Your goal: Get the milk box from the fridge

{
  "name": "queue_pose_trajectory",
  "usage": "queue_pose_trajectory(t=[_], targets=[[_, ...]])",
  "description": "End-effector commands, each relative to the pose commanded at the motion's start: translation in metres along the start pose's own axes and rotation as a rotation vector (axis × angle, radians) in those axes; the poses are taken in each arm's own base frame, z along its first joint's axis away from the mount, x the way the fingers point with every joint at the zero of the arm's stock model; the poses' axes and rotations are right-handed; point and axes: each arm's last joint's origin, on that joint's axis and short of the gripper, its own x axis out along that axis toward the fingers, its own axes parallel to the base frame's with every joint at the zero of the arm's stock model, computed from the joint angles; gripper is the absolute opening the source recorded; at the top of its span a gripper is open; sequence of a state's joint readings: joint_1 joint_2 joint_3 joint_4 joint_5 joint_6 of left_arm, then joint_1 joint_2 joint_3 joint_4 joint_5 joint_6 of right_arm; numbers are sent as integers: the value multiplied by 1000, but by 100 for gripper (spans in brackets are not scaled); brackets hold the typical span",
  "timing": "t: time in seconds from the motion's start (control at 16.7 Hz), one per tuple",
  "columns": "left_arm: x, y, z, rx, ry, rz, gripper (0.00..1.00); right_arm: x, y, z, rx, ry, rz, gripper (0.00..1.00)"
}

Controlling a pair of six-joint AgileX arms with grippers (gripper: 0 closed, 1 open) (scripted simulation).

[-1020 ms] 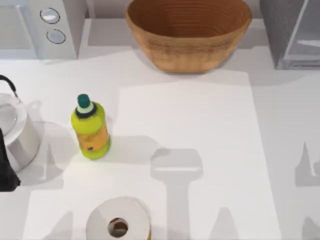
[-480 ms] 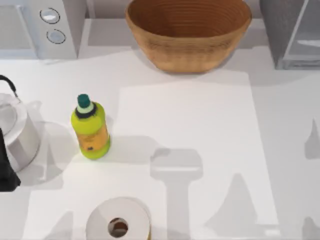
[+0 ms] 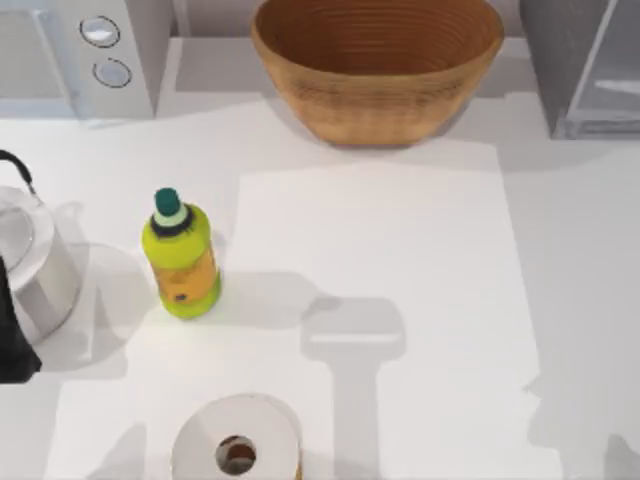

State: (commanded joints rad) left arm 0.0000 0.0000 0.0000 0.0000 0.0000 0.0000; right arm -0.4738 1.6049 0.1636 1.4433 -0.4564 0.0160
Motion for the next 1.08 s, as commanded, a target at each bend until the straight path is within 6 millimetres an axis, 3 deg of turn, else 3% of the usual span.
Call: queue_pose_trajectory(t=[0.24, 0.72, 0.9, 1.08], targets=[[0, 0, 0, 0, 0, 0, 100, 2, -13, -16, 0, -4, 1, 100], [0, 0, 0, 0, 0, 0, 100, 6, -12, -19, 10, 1, 11, 100], [0, 0, 0, 0, 0, 0, 100, 37, -5, -25, 52, 13, 66, 100], [0, 0, 0, 0, 0, 0, 100, 91, 6, -33, 81, 13, 121, 100]])
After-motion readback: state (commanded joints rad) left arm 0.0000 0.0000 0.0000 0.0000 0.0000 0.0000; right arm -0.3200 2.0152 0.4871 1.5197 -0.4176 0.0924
